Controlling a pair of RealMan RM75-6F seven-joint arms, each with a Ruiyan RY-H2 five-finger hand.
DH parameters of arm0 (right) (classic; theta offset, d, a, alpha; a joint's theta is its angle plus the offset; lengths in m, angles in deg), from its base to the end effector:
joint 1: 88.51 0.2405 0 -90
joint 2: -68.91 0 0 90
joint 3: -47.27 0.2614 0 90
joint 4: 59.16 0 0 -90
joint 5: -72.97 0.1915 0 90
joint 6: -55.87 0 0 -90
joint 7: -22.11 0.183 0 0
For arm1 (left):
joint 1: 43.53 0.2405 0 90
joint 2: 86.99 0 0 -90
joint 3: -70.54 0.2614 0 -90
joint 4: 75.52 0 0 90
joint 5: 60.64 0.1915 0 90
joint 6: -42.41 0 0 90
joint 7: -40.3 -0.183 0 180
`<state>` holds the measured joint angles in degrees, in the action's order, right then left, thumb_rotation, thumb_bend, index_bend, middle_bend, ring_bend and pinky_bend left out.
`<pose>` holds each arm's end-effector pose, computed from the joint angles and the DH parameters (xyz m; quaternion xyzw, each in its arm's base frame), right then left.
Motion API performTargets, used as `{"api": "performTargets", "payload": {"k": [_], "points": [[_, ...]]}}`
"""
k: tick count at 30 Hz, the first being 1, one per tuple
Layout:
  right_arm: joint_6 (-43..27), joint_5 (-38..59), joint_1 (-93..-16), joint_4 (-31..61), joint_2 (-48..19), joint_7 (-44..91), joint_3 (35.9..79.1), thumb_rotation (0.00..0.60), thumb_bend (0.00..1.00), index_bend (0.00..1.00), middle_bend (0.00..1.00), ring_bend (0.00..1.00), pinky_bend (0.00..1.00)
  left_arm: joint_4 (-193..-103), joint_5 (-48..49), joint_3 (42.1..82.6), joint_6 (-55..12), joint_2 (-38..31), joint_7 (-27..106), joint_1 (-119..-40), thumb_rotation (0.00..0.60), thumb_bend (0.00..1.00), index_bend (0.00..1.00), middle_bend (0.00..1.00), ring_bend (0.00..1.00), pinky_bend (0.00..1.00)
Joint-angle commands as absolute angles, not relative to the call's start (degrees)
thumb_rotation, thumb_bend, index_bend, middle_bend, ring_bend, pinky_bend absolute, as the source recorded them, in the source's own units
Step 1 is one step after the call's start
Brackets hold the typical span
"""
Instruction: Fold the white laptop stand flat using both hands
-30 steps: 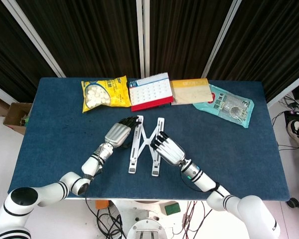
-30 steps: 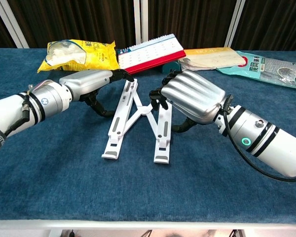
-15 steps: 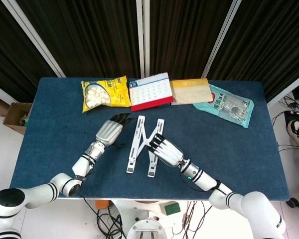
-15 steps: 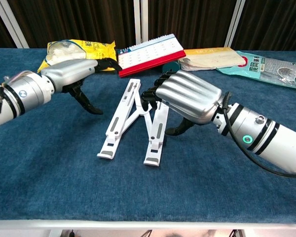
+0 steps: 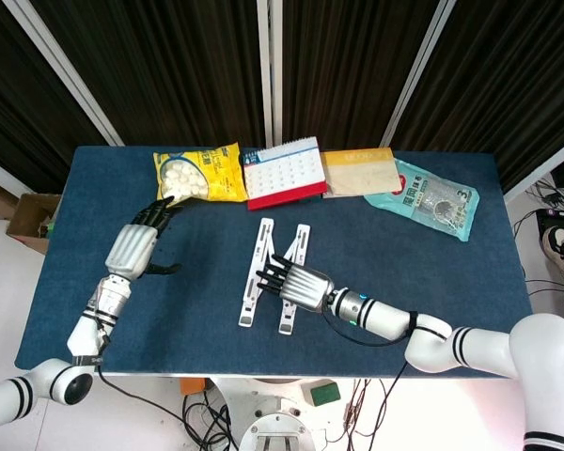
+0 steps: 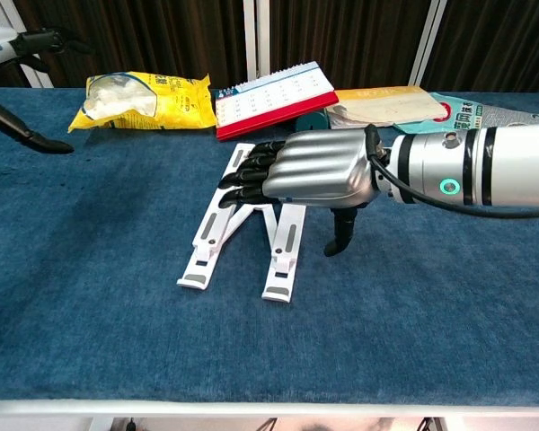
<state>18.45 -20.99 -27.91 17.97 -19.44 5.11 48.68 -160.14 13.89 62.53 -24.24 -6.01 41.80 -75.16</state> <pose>-0.0623 -0.3531 -0.0772 0.9387 -0.0296 0.2560 0.2288 -0.2063 0.3577 0.0617 -0.6461 -0.4258 -0.4573 0.4383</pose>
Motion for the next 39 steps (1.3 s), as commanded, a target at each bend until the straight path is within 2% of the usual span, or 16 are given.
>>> {"api": "performTargets", "payload": {"k": [1,23,27,29,31,34,39], "points": [[22.6,-17.8,-24.5,17.7,-19.1,2.1,50.3,0.6,0.0,0.0,0.0,0.0,0.0,-160.6,13.3,62.9,-24.7,-6.4,42.4,-74.2,0.6,0.0,0.11,0.0,0.01,0.14],[27.9,-18.9,-17.3,7.6,-27.6,8.4,49.8,0.6,0.0,0.0,0.0,0.0,0.0,-158.1,13.3,62.5,-23.8,-6.2,48.6,-71.6,0.6,0.0,0.11,0.0,0.01,0.14],[27.7,-19.0,-16.3,6.6,-28.2,11.5,49.9,0.6,0.05,0.01,0.15,0.01,0.0,-157.7,13.5,62.4,-23.8,-6.3,49.7,-71.2,0.6,0.0,0.11,0.0,0.01,0.14],[26.4,-19.9,-16.2,6.2,-28.3,12.9,49.7,0.6,0.15,0.09,0.23,0.08,0.04,-157.6,13.8,62.5,-24.1,-6.4,50.1,-70.9,0.6,0.0,0.11,0.0,0.01,0.14],[24.4,-21.3,-16.1,5.7,-28.3,14.8,49.2,0.6,0.22,0.22,0.31,0.16,0.09,-157.6,14.2,62.5,-24.5,-6.4,50.4,-70.6,0.6,0.0,0.11,0.0,0.01,0.14],[21.3,-23.4,-16.2,5.1,-28.0,17.2,48.2,0.6,0.29,0.35,0.39,0.24,0.15,-157.6,14.6,62.7,-25.0,-6.5,50.7,-70.1,0.6,0.0,0.11,0.0,0.01,0.14],[18.1,-25.4,-16.8,4.5,-27.8,19.5,46.5,0.6,0.31,0.42,0.44,0.29,0.19,-157.6,15.2,62.8,-25.9,-6.6,50.9,-69.4,0.6,0.0,0.11,0.0,0.01,0.14]]}}
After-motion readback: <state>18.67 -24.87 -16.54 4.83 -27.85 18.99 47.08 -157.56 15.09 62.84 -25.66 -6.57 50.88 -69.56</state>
